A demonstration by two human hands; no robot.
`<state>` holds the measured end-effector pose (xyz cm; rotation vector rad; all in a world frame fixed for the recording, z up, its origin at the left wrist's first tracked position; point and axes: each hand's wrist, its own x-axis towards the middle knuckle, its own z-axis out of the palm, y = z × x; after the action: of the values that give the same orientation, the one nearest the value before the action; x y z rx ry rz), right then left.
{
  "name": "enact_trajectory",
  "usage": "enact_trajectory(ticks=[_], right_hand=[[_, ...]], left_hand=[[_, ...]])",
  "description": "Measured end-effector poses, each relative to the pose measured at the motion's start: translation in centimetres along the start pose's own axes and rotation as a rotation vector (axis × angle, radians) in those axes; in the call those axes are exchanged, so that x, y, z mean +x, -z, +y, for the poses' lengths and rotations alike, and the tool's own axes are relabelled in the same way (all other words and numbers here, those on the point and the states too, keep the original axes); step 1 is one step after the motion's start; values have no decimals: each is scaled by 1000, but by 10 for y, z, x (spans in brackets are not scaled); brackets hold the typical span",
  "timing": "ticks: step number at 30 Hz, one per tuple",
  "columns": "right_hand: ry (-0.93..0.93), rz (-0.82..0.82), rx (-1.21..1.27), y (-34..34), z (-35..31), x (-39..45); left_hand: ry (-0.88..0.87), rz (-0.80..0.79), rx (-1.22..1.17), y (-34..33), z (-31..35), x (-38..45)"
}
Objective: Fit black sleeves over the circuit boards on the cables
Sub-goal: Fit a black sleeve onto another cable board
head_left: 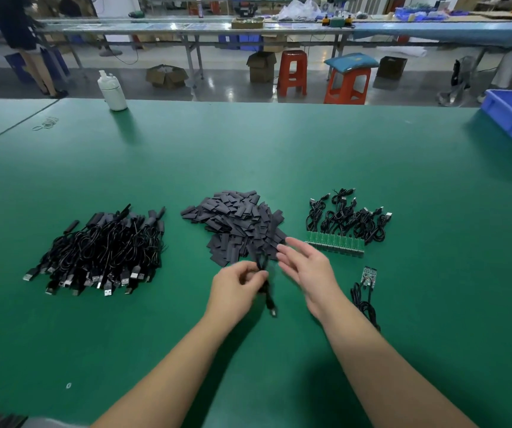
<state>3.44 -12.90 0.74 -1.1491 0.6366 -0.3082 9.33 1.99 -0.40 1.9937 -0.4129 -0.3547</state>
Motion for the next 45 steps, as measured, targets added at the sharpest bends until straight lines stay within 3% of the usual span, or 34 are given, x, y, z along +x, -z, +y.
enact_trajectory(ticks=[2,4,7,9,13,17,23,27,30,33,39,45], right_hand=[[151,133,-609,18,-9,2],[293,233,-1000,43,-18,4],[286,393,-1281,86,-28,6],[218,467,-1352,111,-29,4],[55,516,-1362,135,-21,1],[-3,500,-1253,138,-13,0],[-51,408,-959,125,-16,3],[-101,275,-631,107,-18,-1],[-80,151,-559,90,-23,-6],[-26,99,-510,78,-27,-11],[12,61,-485,70,-28,-15],[73,44,-663,69,-24,-14]], left_hand=[[-9,97,155,31,-3,15],[4,199,298,72,-10,32],[42,400,495,135,-27,56],[102,446,681,168,-39,68],[267,359,886,192,-52,76],[240,376,894,183,-53,75],[-81,390,865,129,-23,61],[-295,116,731,58,9,38],[-217,-174,418,-1,21,18],[-54,-328,160,-45,26,6],[16,-304,4,-74,33,6],[-23,-260,134,-78,38,6]])
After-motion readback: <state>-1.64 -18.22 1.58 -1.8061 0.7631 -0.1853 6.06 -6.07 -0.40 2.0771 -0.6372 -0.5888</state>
